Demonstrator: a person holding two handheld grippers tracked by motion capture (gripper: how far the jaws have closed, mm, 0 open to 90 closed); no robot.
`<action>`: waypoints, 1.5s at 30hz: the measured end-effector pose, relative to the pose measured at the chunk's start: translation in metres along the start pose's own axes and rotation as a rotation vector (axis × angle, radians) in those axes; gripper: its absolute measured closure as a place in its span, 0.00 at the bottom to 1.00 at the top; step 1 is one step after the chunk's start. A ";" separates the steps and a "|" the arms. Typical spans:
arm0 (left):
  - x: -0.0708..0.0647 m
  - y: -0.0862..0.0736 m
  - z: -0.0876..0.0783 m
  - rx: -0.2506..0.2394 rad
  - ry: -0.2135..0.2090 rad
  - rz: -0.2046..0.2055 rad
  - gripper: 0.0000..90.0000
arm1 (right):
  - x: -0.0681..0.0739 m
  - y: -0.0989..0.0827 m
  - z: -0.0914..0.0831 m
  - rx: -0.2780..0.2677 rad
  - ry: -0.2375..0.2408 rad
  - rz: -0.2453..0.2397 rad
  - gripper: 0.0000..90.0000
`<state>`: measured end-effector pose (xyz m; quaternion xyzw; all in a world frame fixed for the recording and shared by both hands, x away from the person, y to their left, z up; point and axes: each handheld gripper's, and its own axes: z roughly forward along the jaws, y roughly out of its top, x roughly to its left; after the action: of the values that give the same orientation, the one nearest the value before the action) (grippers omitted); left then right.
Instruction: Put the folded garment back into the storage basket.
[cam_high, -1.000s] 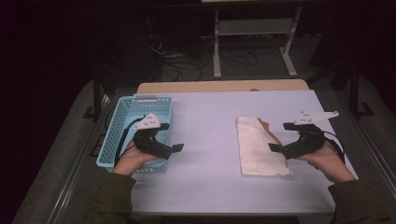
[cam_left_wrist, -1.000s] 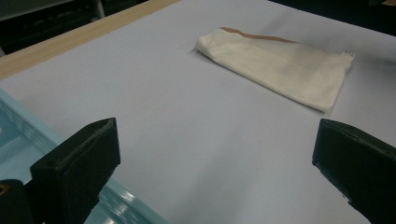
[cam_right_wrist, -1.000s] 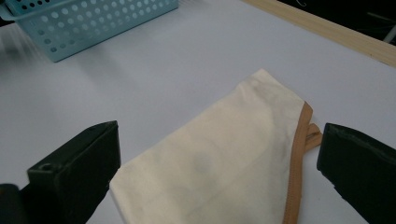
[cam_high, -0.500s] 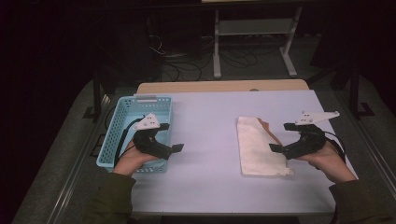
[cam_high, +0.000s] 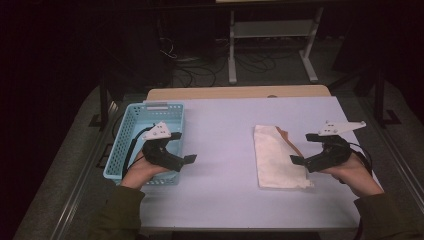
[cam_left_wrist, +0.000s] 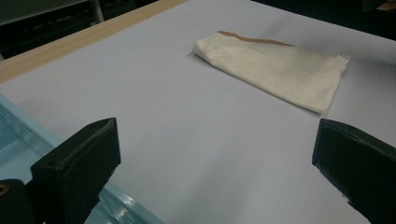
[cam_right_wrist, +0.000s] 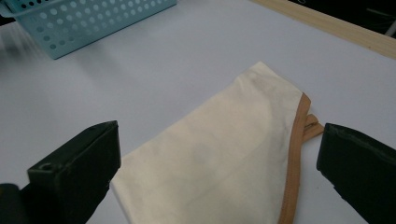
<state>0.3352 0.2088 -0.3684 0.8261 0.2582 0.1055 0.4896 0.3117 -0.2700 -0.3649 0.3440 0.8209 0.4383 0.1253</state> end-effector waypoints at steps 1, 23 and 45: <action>0.000 0.000 0.000 0.001 0.000 0.001 0.00 | 0.000 -0.001 -0.001 -0.006 0.000 -0.001 0.00; 0.000 0.000 0.000 0.003 -0.002 0.003 0.00 | -0.004 -0.012 -0.006 0.010 -0.004 0.011 0.00; 0.000 0.000 0.000 0.004 -0.003 0.004 0.00 | -0.007 -0.030 -0.020 -0.005 -0.033 0.039 0.00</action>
<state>0.3352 0.2084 -0.3683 0.8279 0.2559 0.1047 0.4881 0.2927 -0.2988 -0.3781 0.3667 0.8108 0.4370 0.1311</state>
